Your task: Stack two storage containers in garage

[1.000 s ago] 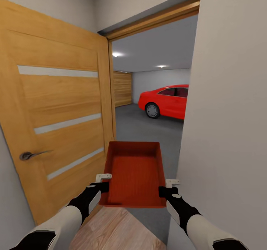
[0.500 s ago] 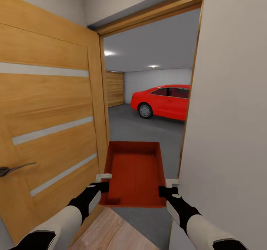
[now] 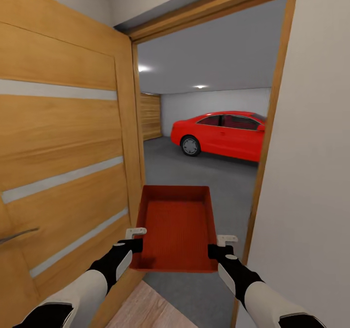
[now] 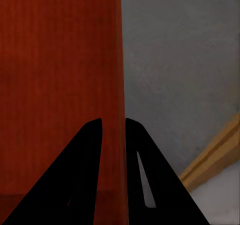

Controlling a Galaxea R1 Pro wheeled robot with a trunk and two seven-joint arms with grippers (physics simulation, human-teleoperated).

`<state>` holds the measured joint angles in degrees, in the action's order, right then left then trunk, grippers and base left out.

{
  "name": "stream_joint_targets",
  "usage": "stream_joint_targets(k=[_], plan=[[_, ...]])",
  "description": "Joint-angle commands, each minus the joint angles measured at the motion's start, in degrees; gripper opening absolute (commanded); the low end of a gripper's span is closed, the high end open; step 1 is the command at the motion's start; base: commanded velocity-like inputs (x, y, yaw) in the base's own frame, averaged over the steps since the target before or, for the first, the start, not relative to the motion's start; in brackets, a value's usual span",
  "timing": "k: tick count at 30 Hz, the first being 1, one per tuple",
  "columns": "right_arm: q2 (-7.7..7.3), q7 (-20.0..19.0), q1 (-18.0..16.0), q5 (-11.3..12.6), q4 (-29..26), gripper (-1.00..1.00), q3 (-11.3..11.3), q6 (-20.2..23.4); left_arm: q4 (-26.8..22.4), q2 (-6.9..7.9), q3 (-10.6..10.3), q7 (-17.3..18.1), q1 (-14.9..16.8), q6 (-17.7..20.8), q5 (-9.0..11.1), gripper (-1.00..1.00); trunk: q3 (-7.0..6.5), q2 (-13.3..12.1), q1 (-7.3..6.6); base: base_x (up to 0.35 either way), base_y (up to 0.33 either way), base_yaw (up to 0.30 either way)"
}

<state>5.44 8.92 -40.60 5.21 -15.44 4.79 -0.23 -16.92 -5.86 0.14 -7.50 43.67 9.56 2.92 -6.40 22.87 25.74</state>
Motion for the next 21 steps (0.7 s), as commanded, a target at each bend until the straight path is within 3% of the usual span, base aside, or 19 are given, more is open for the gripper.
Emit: stream_joint_targets(k=[1,21], plan=[[-0.03,0.5,0.0,0.7,0.1,-1.00,-0.6,0.0,-0.8,0.50,1.4,-0.6,0.0,-2.0,-1.0,-1.00,0.03,0.0,0.04,0.246,0.134,-0.173],[-0.01,0.5,0.0,0.7,0.1,-1.00,-0.5,0.0,-0.8,0.50,1.4,-0.4,0.0,-1.9,-1.0,-1.00,0.03,0.0,0.04,0.254,0.152,-0.189]])
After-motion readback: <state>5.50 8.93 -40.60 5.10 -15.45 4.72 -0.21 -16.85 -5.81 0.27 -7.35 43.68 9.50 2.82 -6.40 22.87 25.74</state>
